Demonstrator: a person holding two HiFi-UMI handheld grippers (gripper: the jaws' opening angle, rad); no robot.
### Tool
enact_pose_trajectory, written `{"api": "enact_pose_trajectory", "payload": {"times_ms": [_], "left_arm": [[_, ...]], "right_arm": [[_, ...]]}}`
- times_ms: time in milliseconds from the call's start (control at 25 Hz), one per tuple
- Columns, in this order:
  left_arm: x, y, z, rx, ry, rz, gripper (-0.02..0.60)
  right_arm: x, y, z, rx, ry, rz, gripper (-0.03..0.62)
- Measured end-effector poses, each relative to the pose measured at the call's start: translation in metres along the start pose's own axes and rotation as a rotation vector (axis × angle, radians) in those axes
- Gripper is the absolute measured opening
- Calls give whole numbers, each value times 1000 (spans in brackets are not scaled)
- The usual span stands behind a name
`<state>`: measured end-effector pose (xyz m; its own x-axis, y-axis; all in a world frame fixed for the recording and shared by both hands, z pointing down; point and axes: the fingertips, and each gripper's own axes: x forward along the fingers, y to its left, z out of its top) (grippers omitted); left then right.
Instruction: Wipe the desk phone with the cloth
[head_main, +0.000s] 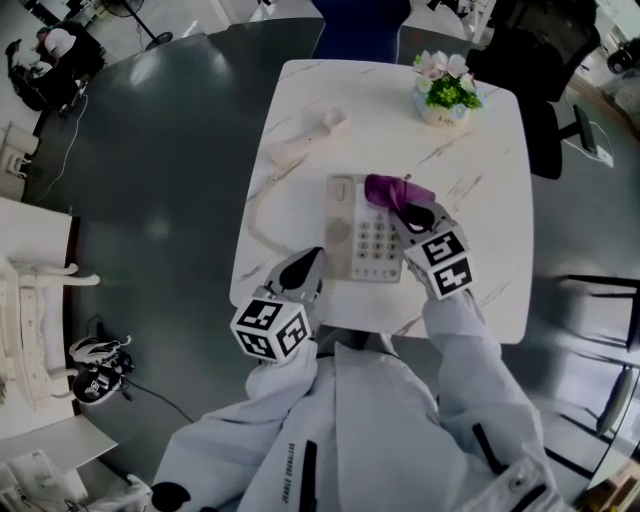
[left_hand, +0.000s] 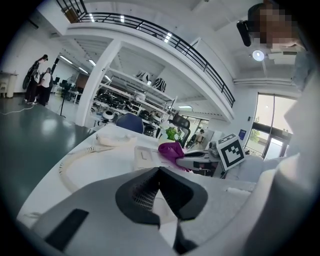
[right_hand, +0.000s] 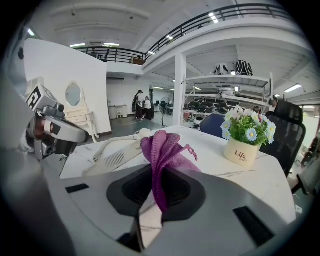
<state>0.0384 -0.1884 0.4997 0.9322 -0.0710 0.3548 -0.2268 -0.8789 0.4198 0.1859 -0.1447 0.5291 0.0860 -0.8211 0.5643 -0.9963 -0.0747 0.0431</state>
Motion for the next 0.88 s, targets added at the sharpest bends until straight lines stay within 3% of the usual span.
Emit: {"api": "enact_pose_trajectory", "payload": {"times_ms": [880], "left_arm": [[-25, -26, -14, -7, -32, 42, -2]], "right_arm": [[-19, 30, -23, 1, 35, 74, 37]]}}
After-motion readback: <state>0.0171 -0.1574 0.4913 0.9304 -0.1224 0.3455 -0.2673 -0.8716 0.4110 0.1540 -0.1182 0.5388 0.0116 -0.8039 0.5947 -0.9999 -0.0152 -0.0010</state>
